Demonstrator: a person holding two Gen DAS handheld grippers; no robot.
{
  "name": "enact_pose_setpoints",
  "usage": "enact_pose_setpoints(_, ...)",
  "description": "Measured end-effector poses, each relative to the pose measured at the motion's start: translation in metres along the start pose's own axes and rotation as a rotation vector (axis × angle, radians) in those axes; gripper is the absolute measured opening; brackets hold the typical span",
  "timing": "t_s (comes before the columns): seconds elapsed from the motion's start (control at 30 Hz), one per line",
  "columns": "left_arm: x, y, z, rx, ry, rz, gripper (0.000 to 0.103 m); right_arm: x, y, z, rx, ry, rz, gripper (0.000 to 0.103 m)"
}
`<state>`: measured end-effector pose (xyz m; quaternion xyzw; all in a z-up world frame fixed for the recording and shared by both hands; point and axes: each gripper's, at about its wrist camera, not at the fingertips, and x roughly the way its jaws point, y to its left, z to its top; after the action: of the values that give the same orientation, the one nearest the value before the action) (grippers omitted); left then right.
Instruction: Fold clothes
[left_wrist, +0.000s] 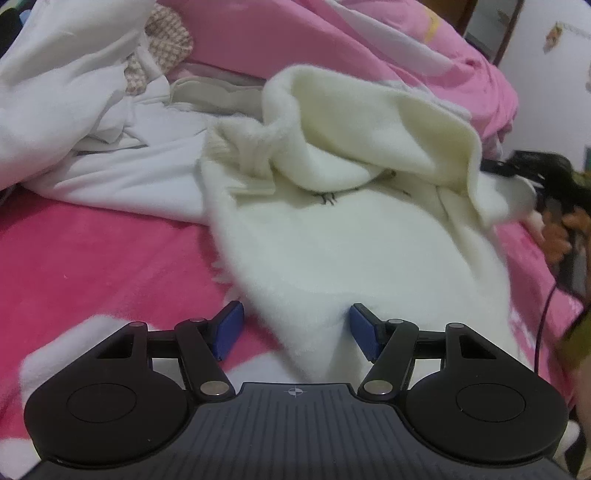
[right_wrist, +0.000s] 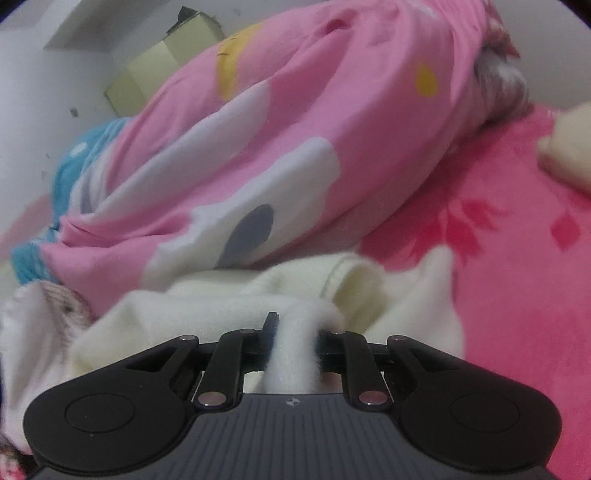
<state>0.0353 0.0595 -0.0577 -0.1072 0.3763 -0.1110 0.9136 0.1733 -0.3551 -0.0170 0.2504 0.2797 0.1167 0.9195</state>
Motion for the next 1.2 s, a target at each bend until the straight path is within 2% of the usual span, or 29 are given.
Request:
enact_pose_setpoints(0.13,-0.001,-0.004,0.0,0.012,-0.011,0.004,0.063,-0.022,-0.005,0.001,0.035,-0.007,0.099,0.026)
enact_pose_setpoints(0.23,0.0,-0.002,0.002,-0.018,-0.01,-0.007,0.062,-0.032,-0.012,0.008,0.103,0.014,0.163,0.038)
enact_pose_setpoints(0.27,0.001,-0.001,0.002,-0.03,-0.008,-0.011,0.061,-0.032,-0.021,0.011,0.175,0.033,0.202,0.046)
enact_pose_setpoints(0.4,-0.003,0.005,0.004,-0.085,-0.015,-0.032,0.056,-0.021,-0.059,0.018,0.513,0.131,0.308,0.058)
enact_pose_setpoints(0.47,-0.005,0.008,0.004,-0.104,-0.026,-0.037,0.055,-0.018,-0.072,0.018,0.626,0.156,0.345,0.061)
enact_pose_setpoints(0.53,-0.008,0.01,0.004,-0.114,-0.039,-0.037,0.054,-0.02,-0.076,0.018,0.664,0.166,0.338,0.063)
enact_pose_setpoints(0.67,-0.005,0.011,0.002,-0.107,-0.045,-0.036,0.054,-0.036,-0.089,0.019,0.694,0.172,0.255,0.074)
enact_pose_setpoints(0.8,0.002,0.013,0.002,-0.139,-0.04,-0.042,0.054,-0.064,-0.088,0.024,0.59,0.162,0.179,0.075)
enact_pose_setpoints(0.9,0.008,0.014,0.003,-0.163,-0.055,-0.038,0.056,-0.084,-0.052,0.03,0.39,0.112,0.196,0.075)
enact_pose_setpoints(1.0,0.014,0.013,0.005,-0.157,-0.06,-0.022,0.056,-0.087,0.006,0.033,0.126,0.115,0.223,0.075)
enact_pose_setpoints(1.1,0.017,0.009,0.005,-0.123,-0.067,0.008,0.054,-0.074,0.088,0.02,-0.234,0.142,0.216,0.075)
enact_pose_setpoints(1.2,0.018,0.007,0.003,-0.106,-0.077,0.032,0.051,-0.056,0.168,-0.007,-0.611,0.128,0.197,0.075)
